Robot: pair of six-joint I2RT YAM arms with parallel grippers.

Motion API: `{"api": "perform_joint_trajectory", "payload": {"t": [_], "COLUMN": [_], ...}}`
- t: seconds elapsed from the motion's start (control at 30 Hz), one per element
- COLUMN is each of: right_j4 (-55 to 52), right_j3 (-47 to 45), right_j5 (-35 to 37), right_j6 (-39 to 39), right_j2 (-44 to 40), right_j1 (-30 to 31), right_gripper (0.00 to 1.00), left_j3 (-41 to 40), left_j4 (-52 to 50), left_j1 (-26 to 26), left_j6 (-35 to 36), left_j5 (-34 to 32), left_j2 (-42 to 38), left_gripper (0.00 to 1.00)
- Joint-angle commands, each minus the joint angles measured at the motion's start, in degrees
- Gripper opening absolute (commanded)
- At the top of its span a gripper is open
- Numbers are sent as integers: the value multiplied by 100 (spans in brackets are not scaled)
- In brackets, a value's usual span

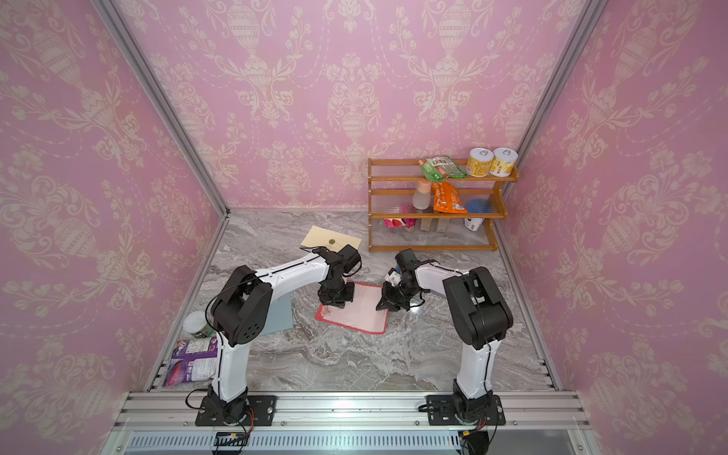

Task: Fold the letter paper in half and place it into the envelope
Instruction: Fold the letter paper at the center of the board.

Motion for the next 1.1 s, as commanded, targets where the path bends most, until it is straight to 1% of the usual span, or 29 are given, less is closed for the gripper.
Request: {"api": "perform_joint_trajectory", "payload": {"t": [0.0,0.03,0.07,0.17,0.37,0.53,0.73,1.07], "right_j4": [-1353,-1605,-1801,-2241,-2763,-2891,-2842,-2733], "right_j3": [408,436,694,887,1148,1259,1289,1348], "right_j5": [772,922,1042,1317,1962,2095,1952,1845], "right_j6": [-600,-693,-773,-895,-897,-904,-962,-917], "right_j2": [-202,-196,-201,-234,-380,-429,-466,-403], "right_j1": [0,-7,-13,-35,-35,-42,-35,-37], "right_gripper": [0,0,0,0,0,0,0,0], "left_j3": [497,576,629,662,354,116,-110,-56], "left_j4": [-380,-418,-434,-399,-147,24,356,492], "left_j1": [37,37,38,35,37,23,-19,-201], "left_j6": [193,220,227,209,89,23,-96,-183], "left_j5": [-259,-286,-287,-240,-170,-135,-19,-4], "left_j2": [-4,5,27,92,116,110,80,347], "left_gripper": [0,0,0,0,0,0,0,0]}}
